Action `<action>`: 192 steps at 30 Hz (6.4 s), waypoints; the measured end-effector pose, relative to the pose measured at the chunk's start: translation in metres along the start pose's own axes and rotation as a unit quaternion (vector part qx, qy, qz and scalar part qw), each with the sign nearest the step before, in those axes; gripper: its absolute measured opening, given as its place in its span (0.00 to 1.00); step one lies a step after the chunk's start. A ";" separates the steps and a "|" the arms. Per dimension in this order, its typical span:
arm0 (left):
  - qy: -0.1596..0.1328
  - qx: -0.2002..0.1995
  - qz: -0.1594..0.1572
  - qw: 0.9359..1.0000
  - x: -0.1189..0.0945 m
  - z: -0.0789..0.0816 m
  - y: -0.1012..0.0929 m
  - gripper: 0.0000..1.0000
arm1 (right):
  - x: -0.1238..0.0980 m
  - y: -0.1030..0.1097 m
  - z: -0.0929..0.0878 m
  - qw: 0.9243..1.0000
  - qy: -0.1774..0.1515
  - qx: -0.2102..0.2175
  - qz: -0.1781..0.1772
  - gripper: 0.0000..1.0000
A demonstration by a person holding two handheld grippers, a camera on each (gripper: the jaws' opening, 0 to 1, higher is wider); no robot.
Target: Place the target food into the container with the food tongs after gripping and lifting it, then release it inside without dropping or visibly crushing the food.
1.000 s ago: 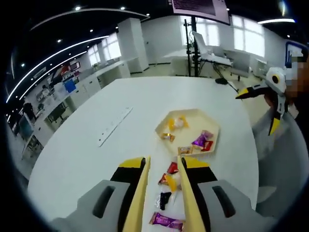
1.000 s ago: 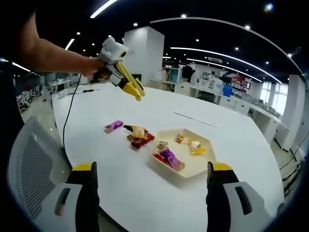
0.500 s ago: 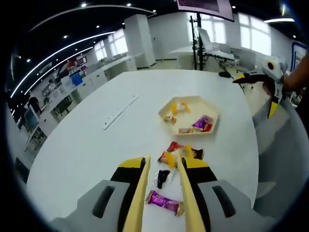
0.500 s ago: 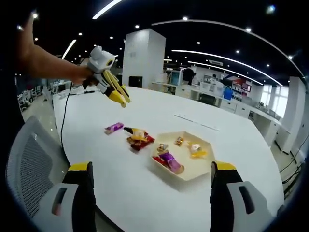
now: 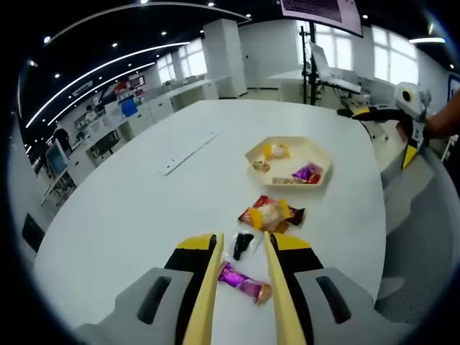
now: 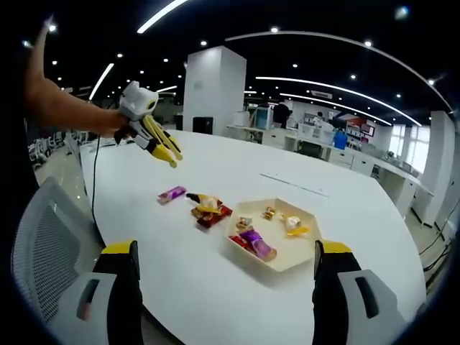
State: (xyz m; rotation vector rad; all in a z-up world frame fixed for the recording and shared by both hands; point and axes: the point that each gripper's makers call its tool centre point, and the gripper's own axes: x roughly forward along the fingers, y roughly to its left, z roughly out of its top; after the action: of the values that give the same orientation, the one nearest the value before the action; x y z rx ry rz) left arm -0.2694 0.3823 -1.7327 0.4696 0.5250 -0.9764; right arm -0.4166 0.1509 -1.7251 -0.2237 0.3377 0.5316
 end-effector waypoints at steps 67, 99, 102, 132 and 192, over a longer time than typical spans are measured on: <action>0.113 -0.122 0.038 0.985 0.039 -0.096 0.008 0.26 | -0.001 -0.004 0.000 1.000 -0.003 0.013 -0.009 0.98; 0.116 -0.083 -0.033 0.989 0.025 -0.071 0.002 0.18 | -0.001 -0.003 0.000 1.000 -0.002 0.013 -0.006 0.97; 0.121 -0.072 -0.047 0.989 0.025 -0.062 0.004 0.18 | -0.001 -0.003 0.001 1.000 -0.003 0.013 -0.005 0.97; 0.095 0.016 -0.100 0.990 0.002 0.054 0.031 0.18 | -0.003 -0.003 0.004 1.000 -0.011 0.011 -0.007 0.97; 0.099 0.131 -0.185 0.969 0.144 0.171 -0.098 0.19 | -0.005 -0.006 0.006 1.000 -0.016 0.010 -0.016 0.96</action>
State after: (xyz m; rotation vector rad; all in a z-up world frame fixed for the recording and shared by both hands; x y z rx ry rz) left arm -0.2533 0.1410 -1.7002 0.7286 0.6821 -1.3760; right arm -0.4159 0.1453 -1.7172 -0.1997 0.3079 0.5001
